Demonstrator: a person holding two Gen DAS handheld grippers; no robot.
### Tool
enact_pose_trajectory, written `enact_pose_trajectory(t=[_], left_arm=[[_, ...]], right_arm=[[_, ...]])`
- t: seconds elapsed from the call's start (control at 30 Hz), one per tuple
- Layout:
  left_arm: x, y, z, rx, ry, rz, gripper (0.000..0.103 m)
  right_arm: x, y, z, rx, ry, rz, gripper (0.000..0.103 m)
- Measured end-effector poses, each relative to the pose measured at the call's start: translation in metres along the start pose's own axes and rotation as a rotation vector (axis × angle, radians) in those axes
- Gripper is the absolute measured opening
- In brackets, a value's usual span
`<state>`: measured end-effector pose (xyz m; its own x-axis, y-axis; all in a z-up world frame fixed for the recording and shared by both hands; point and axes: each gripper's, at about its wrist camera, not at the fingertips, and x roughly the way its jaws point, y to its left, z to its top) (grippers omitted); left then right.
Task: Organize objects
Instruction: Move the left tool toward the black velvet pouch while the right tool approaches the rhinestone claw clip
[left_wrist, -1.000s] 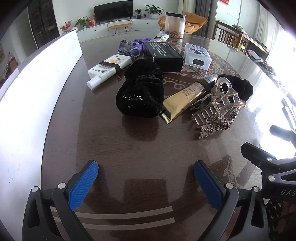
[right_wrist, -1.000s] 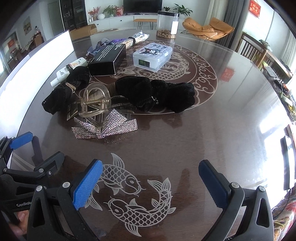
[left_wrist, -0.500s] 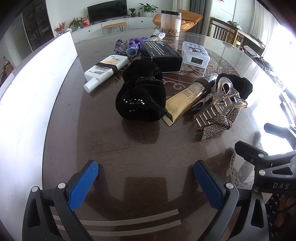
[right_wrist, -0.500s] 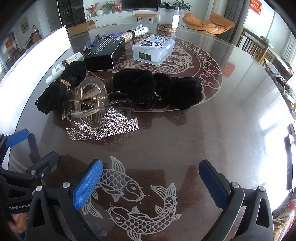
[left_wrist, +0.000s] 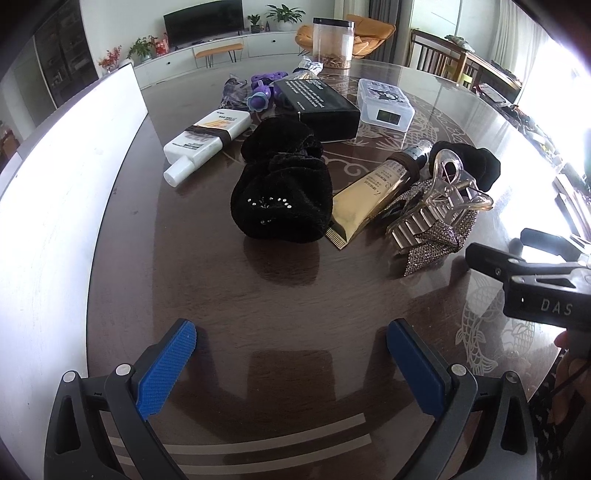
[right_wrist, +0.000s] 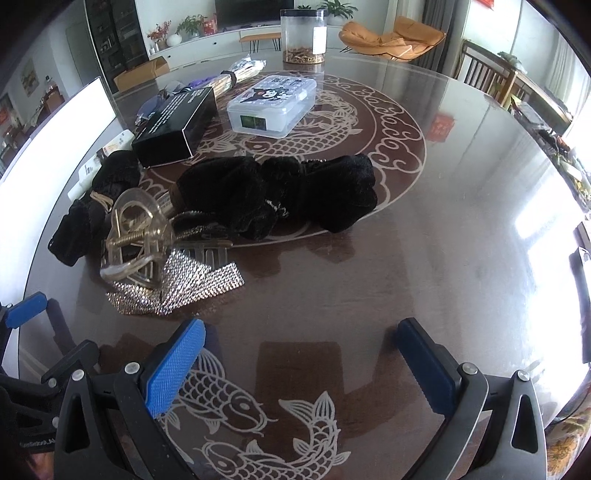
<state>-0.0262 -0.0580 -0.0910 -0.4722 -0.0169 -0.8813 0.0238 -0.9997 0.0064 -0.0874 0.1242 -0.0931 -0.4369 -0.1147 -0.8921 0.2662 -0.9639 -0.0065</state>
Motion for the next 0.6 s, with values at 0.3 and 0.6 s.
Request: enact_pose_trajectory(t=[0.3, 0.6], left_arm=[[0.0005, -0.0001, 0.0017, 0.002, 0.014, -0.002, 0.103], [0.0014, -0.0002, 0.0021, 0.003, 0.025, -0.004, 0.103]], right_arm=[[0.0038, -0.0022, 0.0059, 0.013, -0.037, -0.008, 0.103], [0.0045, -0.0040, 0.0063, 0.018, -0.046, -0.013, 0.103]])
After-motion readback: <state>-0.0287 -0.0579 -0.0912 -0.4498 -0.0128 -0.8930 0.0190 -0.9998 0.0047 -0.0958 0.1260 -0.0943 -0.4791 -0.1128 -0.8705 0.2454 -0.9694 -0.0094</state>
